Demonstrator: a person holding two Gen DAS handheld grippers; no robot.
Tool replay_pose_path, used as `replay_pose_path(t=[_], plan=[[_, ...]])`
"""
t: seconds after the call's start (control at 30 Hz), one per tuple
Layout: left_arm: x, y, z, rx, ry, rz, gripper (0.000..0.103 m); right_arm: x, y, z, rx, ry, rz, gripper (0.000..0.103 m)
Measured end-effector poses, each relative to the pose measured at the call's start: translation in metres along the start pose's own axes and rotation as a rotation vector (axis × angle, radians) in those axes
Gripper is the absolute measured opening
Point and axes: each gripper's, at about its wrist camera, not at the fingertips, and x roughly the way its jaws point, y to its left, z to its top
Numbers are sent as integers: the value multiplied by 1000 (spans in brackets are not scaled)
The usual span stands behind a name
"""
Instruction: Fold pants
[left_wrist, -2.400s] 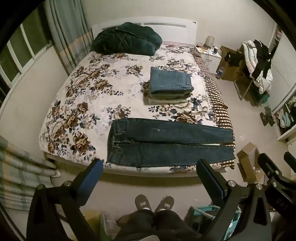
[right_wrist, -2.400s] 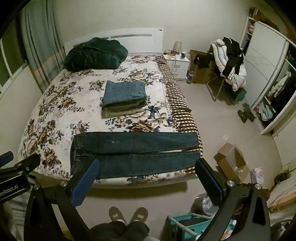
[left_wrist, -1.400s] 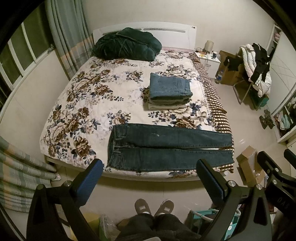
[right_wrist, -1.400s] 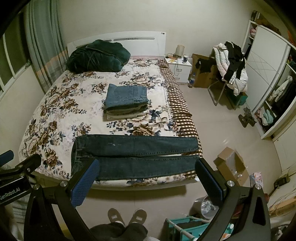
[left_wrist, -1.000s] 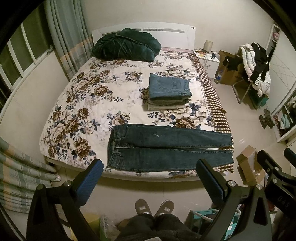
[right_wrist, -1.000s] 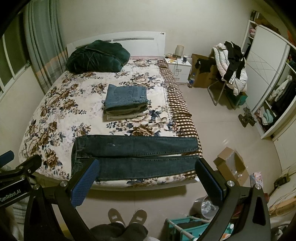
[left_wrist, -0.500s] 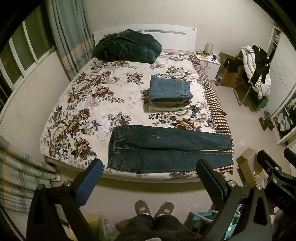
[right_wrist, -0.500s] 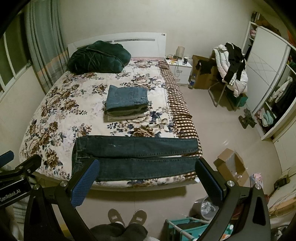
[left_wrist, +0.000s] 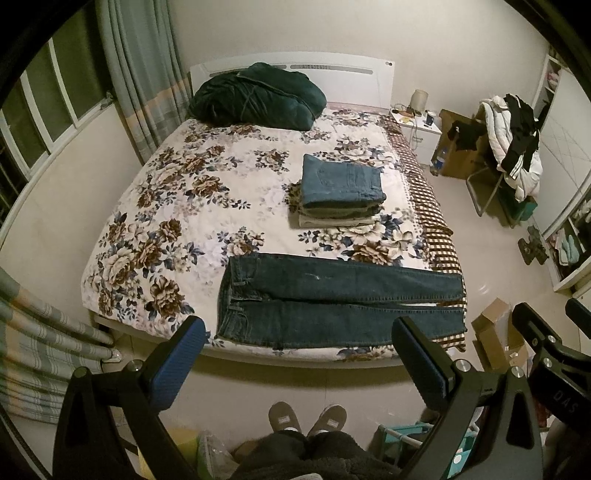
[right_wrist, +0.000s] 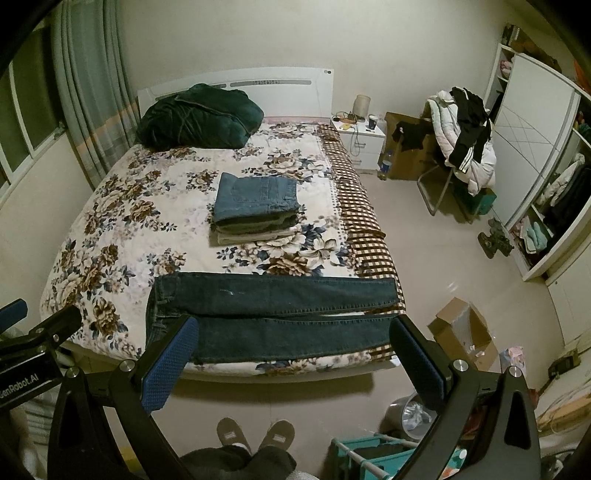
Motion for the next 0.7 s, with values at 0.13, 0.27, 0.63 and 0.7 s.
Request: replay_pose_path(t=[0.13, 0.27, 0.63, 0.7], plan=[[-1, 0, 5, -1, -3, -3, 103, -1, 1, 1, 1, 1, 1, 103], [-3, 1, 6, -2, -7, -2, 103, 0, 1, -1, -1, -2, 0, 103], [-4, 2, 4, -2, -10, -1, 103, -1, 0, -1, 0, -1, 4, 103], [-3, 4, 2, -3, -9, -2, 103, 0, 0, 0, 0, -1, 7, 103]])
